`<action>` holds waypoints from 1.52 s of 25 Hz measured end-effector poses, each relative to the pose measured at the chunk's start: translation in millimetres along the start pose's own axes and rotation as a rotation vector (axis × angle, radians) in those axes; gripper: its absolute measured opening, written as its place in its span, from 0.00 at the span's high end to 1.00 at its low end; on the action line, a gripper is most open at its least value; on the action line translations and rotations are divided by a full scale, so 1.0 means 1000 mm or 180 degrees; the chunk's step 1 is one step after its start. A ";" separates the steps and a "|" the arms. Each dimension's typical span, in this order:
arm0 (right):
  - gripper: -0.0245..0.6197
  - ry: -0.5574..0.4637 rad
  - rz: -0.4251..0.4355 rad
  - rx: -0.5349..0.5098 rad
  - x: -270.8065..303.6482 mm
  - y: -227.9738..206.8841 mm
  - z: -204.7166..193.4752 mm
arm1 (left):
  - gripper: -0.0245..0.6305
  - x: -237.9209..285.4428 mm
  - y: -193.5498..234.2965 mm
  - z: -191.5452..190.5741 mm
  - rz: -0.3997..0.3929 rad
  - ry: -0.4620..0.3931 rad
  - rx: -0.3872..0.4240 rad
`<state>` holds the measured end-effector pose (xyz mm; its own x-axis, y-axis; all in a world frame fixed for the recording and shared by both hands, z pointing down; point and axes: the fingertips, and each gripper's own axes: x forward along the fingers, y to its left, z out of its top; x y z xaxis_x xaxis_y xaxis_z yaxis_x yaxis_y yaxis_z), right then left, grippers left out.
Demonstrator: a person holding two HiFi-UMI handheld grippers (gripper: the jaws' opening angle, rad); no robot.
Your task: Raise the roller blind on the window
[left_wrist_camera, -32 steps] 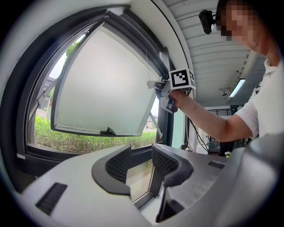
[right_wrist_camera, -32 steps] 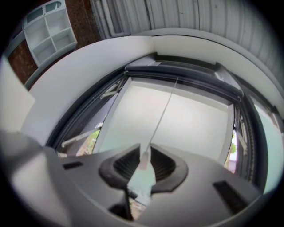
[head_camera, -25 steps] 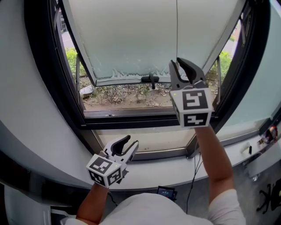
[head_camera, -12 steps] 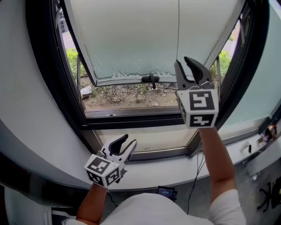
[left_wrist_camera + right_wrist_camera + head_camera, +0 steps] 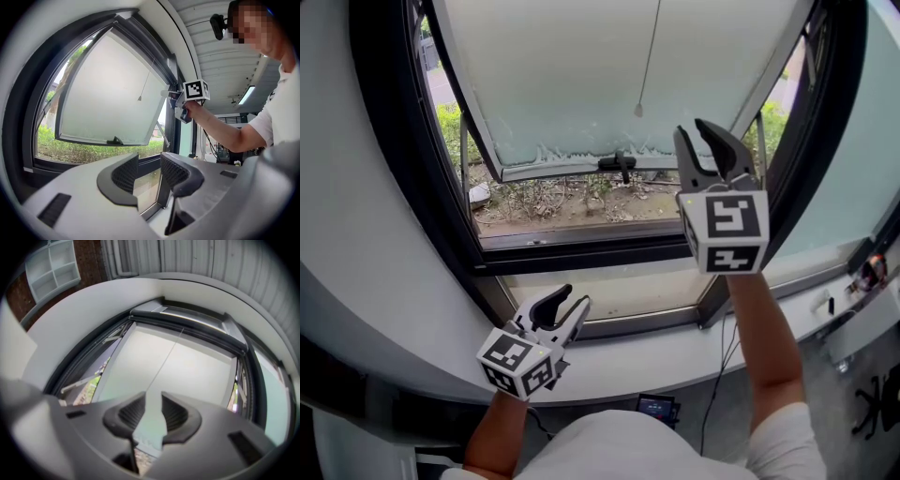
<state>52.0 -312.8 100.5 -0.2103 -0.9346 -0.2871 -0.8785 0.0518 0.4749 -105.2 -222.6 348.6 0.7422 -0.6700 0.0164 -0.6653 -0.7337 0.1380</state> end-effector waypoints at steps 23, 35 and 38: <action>0.83 0.0325 0.0023 0.0236 -0.094 0.041 -0.043 | 0.77 -0.033 -0.008 -0.011 -0.0272 -0.0060 -0.0170; 0.83 0.0701 0.0043 0.0444 -0.128 0.056 -0.084 | 0.79 -0.043 -0.010 -0.027 -0.0289 -0.0015 -0.0309; 0.84 0.0859 0.0112 0.0587 -0.139 0.069 -0.102 | 0.79 -0.047 -0.011 -0.033 -0.0266 0.0013 -0.0354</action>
<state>64.9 -215.4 258.1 -0.1423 -0.9894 -0.0306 -0.9408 0.1255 0.3148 -130.6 -179.4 379.2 0.7951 -0.6065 0.0042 -0.5883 -0.7696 0.2481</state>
